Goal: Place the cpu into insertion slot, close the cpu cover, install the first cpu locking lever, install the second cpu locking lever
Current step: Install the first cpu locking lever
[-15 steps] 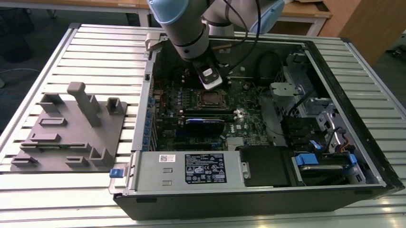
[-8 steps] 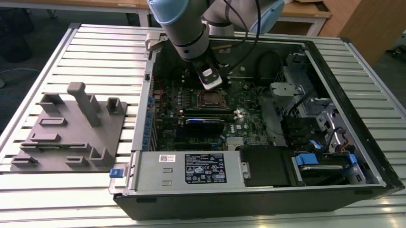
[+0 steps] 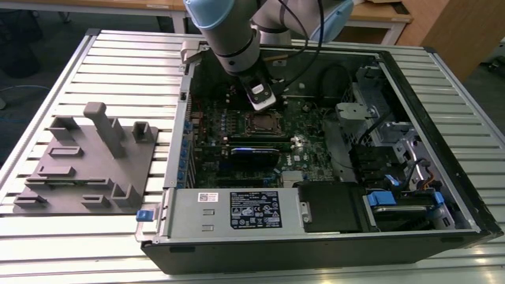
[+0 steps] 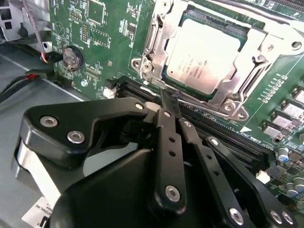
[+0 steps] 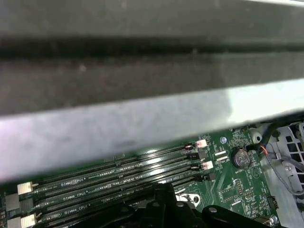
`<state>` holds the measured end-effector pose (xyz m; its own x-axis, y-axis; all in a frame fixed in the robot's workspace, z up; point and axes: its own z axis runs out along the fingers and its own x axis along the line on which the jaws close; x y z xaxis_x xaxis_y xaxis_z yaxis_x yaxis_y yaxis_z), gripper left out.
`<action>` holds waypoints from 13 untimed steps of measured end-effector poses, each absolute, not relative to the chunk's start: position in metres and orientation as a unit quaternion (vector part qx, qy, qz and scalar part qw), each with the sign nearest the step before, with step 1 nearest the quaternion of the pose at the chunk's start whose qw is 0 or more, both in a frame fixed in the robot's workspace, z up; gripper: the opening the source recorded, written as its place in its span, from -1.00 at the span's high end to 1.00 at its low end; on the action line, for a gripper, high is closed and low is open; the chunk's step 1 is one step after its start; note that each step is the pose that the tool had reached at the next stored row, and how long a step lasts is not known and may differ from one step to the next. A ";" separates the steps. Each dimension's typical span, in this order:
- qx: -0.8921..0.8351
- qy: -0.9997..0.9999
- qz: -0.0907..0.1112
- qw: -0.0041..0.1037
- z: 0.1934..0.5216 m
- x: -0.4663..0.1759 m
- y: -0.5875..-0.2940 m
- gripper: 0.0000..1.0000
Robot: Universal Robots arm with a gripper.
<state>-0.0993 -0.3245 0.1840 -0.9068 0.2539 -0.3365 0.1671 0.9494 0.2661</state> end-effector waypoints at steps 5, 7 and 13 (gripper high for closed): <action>0.109 0.969 0.116 0.187 0.184 -0.099 -0.324 0.80; 0.109 0.969 0.116 0.187 0.184 -0.099 -0.324 0.80; 0.109 0.969 0.115 0.187 0.187 -0.099 -0.323 0.80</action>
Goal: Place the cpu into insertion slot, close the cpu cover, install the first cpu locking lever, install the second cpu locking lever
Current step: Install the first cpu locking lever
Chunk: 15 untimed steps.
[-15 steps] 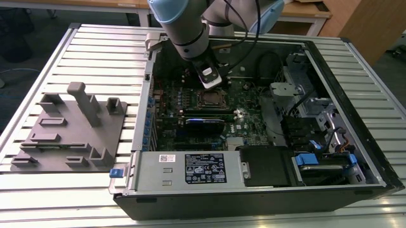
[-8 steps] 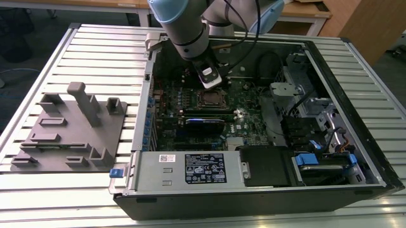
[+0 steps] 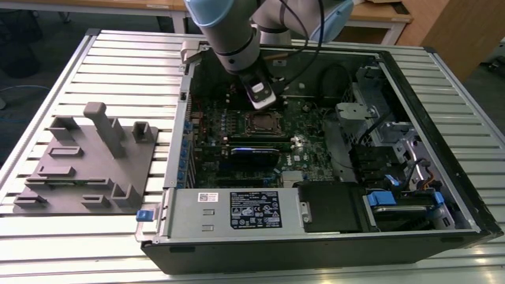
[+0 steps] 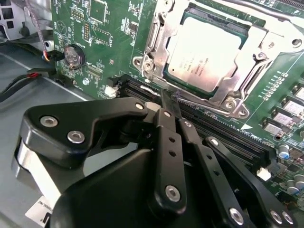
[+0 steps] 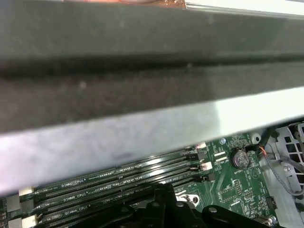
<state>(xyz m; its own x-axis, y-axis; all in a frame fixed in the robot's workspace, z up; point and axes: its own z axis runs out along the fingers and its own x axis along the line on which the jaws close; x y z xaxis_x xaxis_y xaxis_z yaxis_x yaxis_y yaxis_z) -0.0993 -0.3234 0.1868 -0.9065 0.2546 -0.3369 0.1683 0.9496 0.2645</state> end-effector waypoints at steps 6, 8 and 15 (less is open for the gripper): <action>0.109 0.969 0.115 0.187 0.189 -0.099 -0.323 0.80; 0.109 0.969 0.115 0.187 0.189 -0.099 -0.323 0.80; 0.109 0.969 0.115 0.187 0.189 -0.100 -0.323 0.80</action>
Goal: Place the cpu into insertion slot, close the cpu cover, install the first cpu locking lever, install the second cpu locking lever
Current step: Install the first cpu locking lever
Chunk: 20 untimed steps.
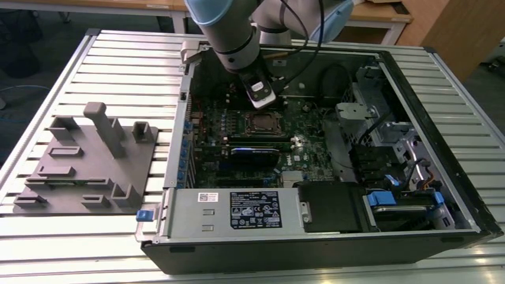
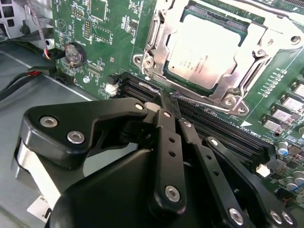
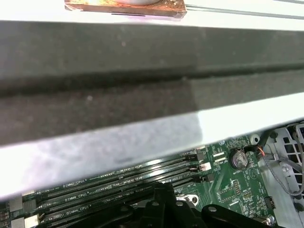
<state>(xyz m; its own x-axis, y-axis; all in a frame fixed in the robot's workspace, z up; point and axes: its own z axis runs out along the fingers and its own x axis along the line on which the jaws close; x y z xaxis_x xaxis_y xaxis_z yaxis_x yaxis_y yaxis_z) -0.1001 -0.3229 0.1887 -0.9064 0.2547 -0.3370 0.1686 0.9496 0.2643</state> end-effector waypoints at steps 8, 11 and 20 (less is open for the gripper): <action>0.109 0.970 0.112 0.187 0.188 -0.100 -0.323 0.80; 0.108 0.970 0.111 0.188 0.187 -0.100 -0.323 0.80; 0.108 0.970 0.111 0.188 0.183 -0.100 -0.323 0.80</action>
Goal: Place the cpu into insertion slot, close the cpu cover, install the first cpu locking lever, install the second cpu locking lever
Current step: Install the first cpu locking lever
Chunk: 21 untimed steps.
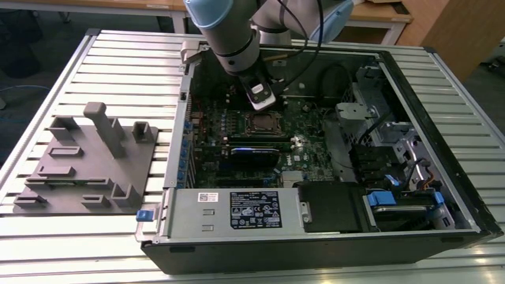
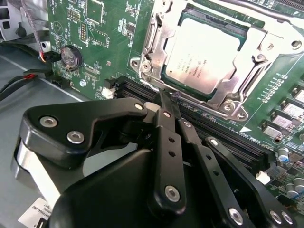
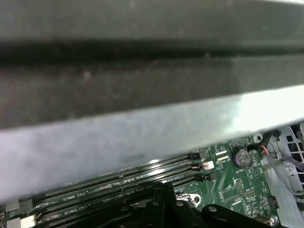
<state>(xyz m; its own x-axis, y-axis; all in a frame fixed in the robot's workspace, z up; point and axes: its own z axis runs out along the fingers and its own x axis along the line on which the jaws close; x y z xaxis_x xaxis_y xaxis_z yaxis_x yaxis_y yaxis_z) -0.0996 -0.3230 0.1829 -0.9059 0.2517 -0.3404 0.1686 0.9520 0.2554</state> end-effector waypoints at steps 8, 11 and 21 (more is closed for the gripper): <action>0.110 0.970 0.111 0.188 0.182 -0.096 -0.323 0.80; 0.110 0.970 0.111 0.188 0.182 -0.095 -0.323 0.80; 0.111 0.970 0.111 0.188 0.182 -0.094 -0.326 0.80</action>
<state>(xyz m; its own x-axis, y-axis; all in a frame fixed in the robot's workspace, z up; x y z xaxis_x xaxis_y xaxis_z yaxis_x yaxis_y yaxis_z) -0.0943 -0.3257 0.1820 -0.9046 0.2569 -0.3400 0.1734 0.9507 0.2572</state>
